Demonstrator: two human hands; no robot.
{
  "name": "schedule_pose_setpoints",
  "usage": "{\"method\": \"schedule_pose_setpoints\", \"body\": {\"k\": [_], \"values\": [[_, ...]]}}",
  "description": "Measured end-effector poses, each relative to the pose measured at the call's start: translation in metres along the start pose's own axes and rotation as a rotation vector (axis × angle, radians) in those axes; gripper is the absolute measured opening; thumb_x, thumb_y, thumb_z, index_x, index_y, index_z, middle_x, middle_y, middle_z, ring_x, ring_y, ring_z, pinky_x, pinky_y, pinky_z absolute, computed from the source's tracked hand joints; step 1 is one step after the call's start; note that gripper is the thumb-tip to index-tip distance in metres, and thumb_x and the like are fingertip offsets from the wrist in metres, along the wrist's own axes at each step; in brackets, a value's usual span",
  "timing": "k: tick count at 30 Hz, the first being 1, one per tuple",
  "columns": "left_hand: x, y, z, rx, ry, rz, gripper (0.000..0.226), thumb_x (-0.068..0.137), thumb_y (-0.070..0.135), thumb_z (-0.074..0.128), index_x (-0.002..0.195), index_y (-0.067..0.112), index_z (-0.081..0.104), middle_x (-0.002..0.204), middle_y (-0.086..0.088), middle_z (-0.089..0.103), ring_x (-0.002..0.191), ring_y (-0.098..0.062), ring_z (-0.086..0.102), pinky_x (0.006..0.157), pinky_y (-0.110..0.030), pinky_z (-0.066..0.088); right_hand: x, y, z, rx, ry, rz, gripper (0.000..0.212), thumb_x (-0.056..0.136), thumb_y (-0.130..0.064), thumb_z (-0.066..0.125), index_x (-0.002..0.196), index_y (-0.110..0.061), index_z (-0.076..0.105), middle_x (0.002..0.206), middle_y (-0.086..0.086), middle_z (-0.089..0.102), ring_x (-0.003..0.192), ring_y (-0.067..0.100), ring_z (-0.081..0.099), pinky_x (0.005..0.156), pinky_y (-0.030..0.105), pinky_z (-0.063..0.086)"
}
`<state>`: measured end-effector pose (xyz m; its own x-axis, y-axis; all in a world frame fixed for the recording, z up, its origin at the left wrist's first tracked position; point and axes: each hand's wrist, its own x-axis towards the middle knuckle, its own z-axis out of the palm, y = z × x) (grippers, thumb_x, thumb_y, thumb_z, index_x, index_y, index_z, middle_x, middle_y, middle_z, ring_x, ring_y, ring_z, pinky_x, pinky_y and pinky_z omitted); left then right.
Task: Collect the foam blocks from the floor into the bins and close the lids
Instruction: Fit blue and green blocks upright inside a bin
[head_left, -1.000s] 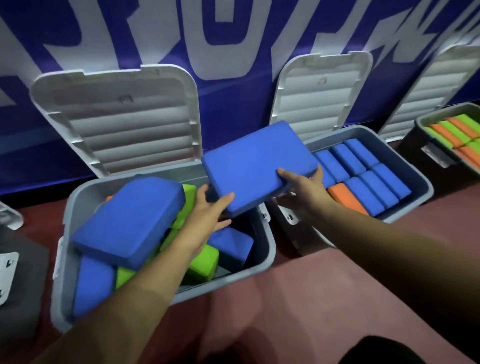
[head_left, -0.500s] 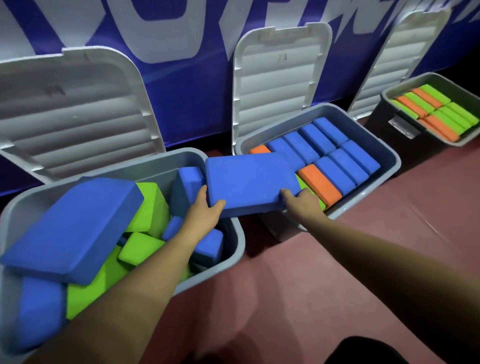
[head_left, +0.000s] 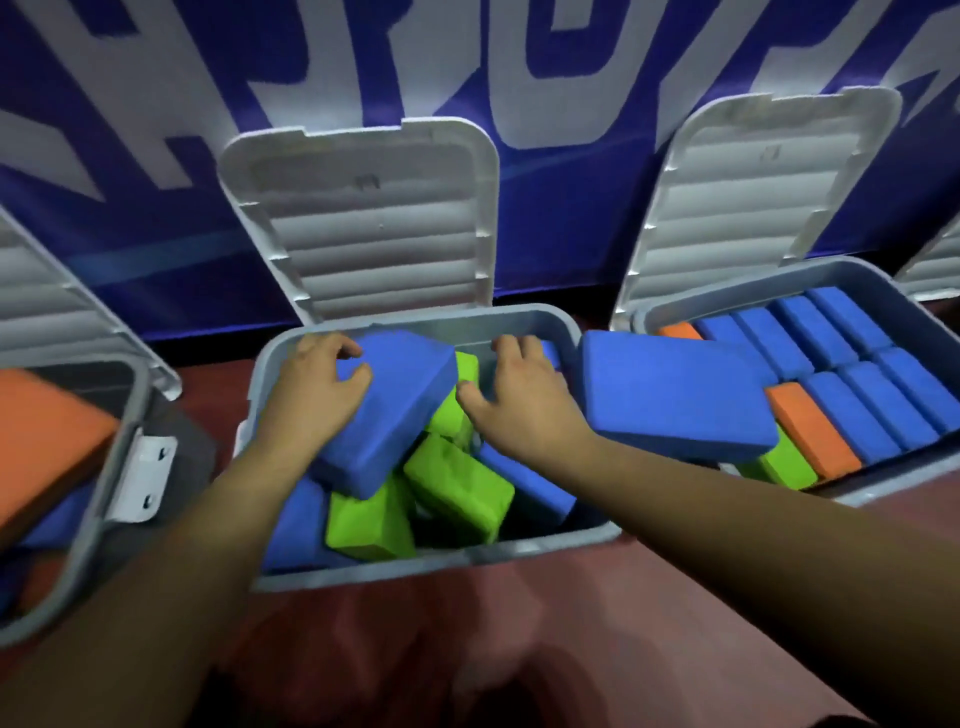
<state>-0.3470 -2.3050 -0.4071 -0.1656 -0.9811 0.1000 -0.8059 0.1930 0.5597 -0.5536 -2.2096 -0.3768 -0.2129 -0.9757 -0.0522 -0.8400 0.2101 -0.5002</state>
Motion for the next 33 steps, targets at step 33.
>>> {"method": "schedule_pose_setpoints", "body": {"k": [33], "values": [[-0.012,0.193,0.069,-1.233,-0.353,-0.433,0.038,0.090,0.030,0.065,0.125,0.022,0.054,0.112,-0.004,0.065,0.095,-0.024,0.062,0.071,-0.046,0.056,-0.057,0.145,-0.168,0.631,0.318,0.295,0.045,0.068,-0.051,0.074,0.108,-0.030,0.067,0.101,-0.006,0.072,0.098,0.012,0.068,0.095,0.041,0.054]]}}
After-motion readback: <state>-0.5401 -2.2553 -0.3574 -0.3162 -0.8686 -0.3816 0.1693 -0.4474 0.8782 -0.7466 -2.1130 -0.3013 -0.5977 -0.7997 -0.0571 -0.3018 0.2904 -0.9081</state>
